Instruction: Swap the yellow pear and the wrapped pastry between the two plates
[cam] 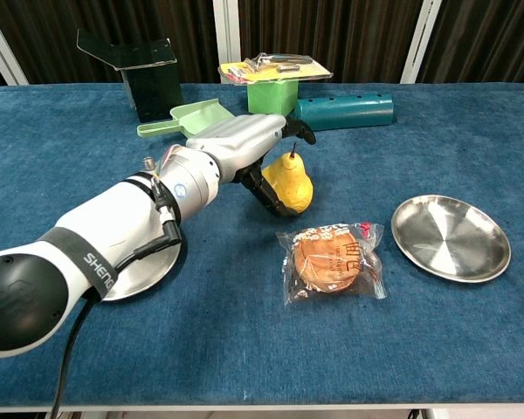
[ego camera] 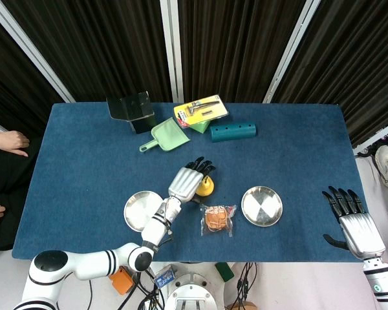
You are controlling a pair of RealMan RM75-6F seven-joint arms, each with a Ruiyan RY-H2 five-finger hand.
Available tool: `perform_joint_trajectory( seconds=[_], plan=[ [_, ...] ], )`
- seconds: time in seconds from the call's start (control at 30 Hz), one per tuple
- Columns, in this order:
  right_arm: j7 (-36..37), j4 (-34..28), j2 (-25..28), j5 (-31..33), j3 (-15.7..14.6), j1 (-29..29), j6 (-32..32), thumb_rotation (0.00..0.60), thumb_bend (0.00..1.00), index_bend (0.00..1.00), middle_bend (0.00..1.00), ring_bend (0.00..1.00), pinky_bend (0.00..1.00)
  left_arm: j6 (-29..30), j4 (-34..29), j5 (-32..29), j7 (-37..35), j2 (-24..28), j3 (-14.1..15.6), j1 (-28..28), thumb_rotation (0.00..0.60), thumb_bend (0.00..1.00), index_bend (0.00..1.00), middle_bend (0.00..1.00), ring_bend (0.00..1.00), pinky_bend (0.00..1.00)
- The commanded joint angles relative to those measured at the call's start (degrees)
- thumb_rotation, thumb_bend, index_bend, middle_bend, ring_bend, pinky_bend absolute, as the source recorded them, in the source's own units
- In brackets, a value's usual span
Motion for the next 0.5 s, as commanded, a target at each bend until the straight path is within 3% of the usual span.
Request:
perform_joint_trajectory(
  seconds=[0.03, 0.17, 0.33, 0.5],
  plan=[
    [0.0, 0.0, 0.0, -0.1, 0.0, 0.0, 0.0, 0.6, 0.29, 0.0, 0.0, 0.0, 0.04, 0.2, 0.3, -1.6, 1.5, -0.5, 0.1, -0.5, 0.6, 0.07, 0.18, 0.12, 0.09, 0.31],
    [0.2, 0.0, 0.1, -0.2, 0.1, -0.2, 0.2, 0.6, 0.29, 0.0, 0.0, 0.0, 0.04, 0.7, 3.3, -2.1, 1.0, -1.8, 0.6, -1.2, 0.6, 0.09, 0.2, 0.14, 0.13, 0.38],
    [0.7, 0.0, 0.3, -0.1, 0.2, -0.2, 0.2, 0.6, 0.29, 0.0, 0.0, 0.0, 0.04, 2.6, 6.5, -0.3, -1.6, -3.1, 0.9, -1.9, 0.6, 0.14, 0.33, 0.27, 0.29, 0.56],
    [0.8, 0.0, 0.4, -0.1, 0.4, -0.2, 0.3, 0.6, 0.29, 0.0, 0.0, 0.0, 0.04, 4.3, 7.5, 1.2, -3.4, -3.7, 1.4, -1.9, 0.6, 0.18, 0.45, 0.39, 0.41, 0.64]
  ],
)
